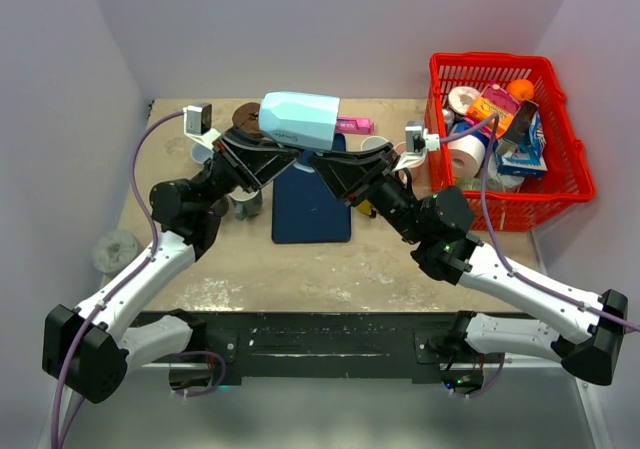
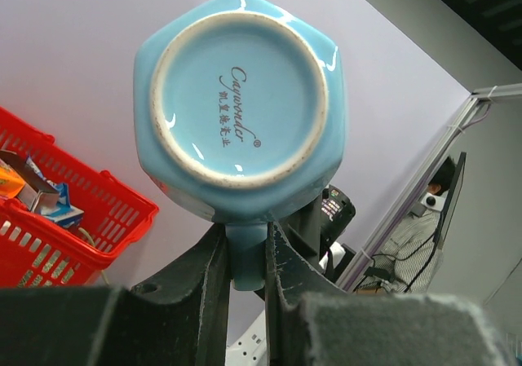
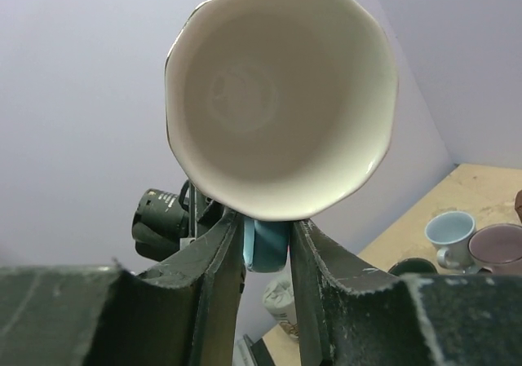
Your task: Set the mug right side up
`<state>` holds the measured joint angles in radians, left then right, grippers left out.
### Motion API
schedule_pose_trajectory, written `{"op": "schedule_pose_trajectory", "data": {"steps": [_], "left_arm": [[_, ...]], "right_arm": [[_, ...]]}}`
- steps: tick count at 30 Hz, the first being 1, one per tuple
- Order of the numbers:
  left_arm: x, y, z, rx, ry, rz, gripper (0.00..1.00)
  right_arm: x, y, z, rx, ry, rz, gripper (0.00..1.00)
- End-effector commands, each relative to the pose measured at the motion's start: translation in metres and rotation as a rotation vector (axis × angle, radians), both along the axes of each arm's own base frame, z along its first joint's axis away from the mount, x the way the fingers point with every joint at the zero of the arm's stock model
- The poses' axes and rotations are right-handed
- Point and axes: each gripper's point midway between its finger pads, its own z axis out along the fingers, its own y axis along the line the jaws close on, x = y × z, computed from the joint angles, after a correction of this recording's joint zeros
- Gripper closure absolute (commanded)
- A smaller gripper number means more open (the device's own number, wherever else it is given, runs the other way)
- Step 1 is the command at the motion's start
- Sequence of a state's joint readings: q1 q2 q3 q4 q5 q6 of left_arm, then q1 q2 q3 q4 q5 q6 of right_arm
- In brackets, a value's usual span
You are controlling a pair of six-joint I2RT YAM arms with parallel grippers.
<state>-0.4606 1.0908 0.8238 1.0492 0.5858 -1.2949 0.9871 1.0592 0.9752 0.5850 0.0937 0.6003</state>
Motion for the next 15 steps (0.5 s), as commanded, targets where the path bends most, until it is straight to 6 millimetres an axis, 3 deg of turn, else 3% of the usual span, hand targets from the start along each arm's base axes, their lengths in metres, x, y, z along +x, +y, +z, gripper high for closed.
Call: {"op": "schedule_pose_trajectory", "data": {"steps": [1, 4, 7, 9, 14, 15], "left_arm": [[-0.013, 0.007, 0.021, -0.067, -0.094, 0.007, 1.00], [-0.013, 0.005, 0.020, -0.063, -0.091, -0.005, 1.00], [-0.011, 0.003, 0.016, -0.058, -0.081, -0.010, 1.00], [-0.011, 0.002, 0.015, -0.052, -0.081, -0.013, 0.99], [-0.009, -0.001, 0.007, -0.025, -0.082, -0.014, 0.68], [-0.008, -0.002, 0.005, -0.017, -0.082, -0.013, 0.50]], "right_arm": [[-0.009, -0.004, 0.025, 0.049, -0.061, 0.020, 0.68], [-0.009, -0.002, 0.024, 0.043, -0.063, 0.023, 0.70], [-0.006, -0.003, 0.025, 0.044, -0.053, 0.012, 0.94], [-0.005, -0.004, 0.023, 0.036, -0.037, 0.001, 1.00], [0.004, -0.017, 0.018, 0.028, 0.012, -0.071, 1.00], [0.004, -0.021, 0.017, 0.022, 0.019, -0.082, 1.00]]}}
